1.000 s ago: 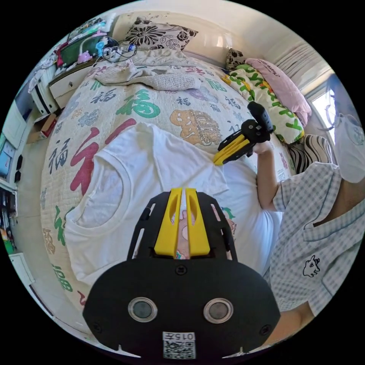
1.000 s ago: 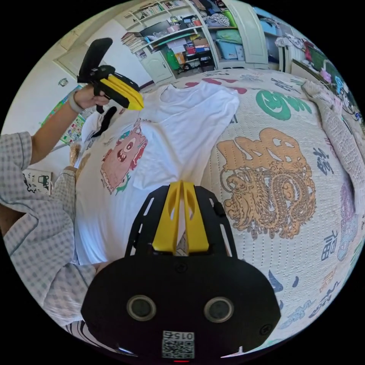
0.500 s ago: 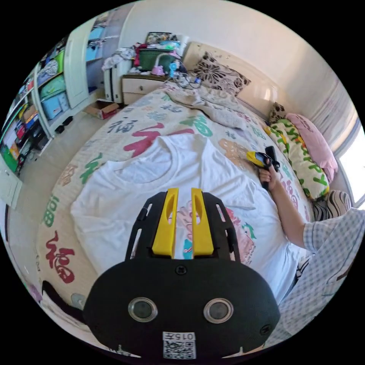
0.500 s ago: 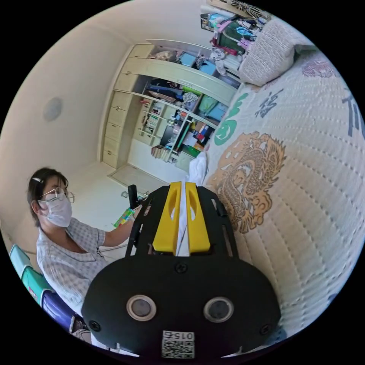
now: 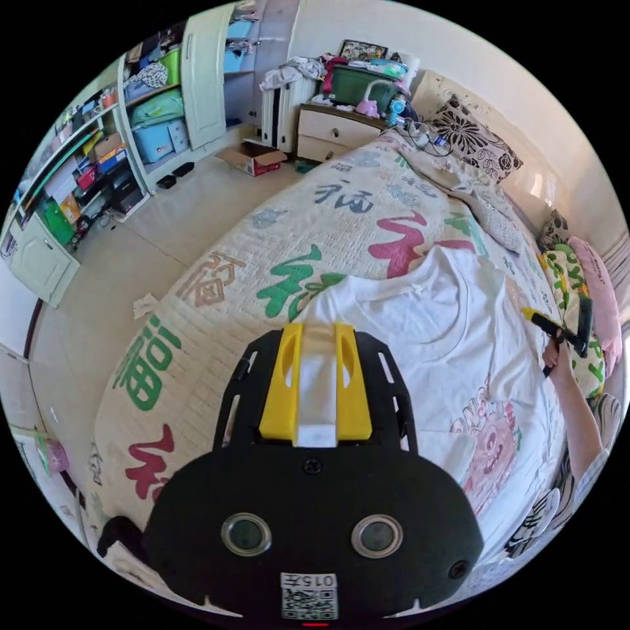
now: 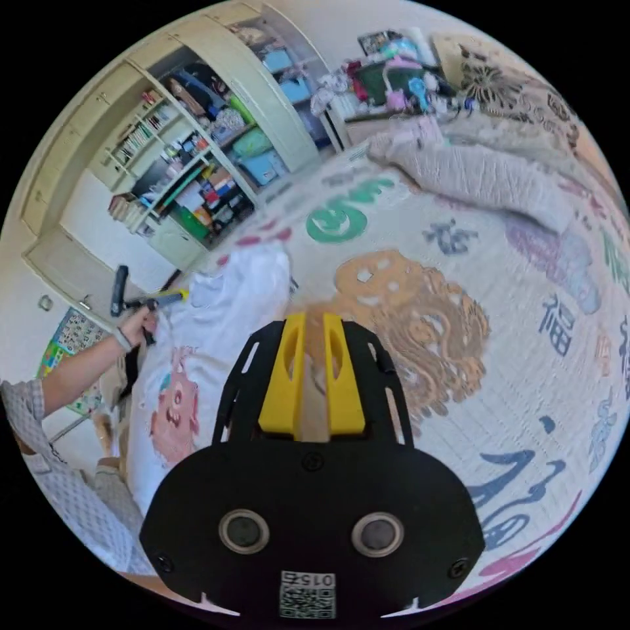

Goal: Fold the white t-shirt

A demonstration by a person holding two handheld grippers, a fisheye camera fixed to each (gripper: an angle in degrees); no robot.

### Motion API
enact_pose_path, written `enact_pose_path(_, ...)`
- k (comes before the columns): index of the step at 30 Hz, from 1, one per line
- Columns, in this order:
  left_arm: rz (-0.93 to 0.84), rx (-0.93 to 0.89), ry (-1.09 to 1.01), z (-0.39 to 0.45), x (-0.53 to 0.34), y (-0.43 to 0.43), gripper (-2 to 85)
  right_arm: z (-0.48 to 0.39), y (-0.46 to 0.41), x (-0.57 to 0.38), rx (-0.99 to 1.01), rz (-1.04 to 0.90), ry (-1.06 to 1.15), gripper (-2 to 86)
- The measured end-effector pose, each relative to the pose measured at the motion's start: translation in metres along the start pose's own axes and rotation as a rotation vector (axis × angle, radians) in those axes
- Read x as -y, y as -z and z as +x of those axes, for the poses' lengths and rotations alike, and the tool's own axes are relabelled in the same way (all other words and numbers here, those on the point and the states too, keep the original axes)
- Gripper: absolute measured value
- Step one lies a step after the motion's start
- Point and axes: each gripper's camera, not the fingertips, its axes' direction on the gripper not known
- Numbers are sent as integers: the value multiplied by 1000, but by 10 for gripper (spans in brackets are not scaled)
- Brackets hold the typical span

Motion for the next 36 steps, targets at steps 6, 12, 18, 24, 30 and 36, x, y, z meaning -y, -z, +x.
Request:
enact_pose_path(6, 15, -161, 82, -36, -21, 2, 26, -159, -137, 89, -89, -299, 450, 83)
enact_pose_path(12, 5, -156, 75, -37, -34, 10, 10, -194, -273, 87, -290, -651, 474, 41)
enact_pose_path(18, -26, -14, -23, -8, -42, 20, 2, -208, -299, 57, -311, -468, 322, -5)
enact_pose_path(24, 103, -98, -142, 5, -68, 112, -6, -278, -254, 46, -347, -292, 292, -9)
enact_pose_path(30, 198, -160, -277, 49, -136, 215, -6, -338, -103, -6, -291, -106, 418, -9)
enact_pose_path(36, 180, -200, -429, 118, -239, 268, -4, -337, 3, -65, -114, -175, 325, -8)
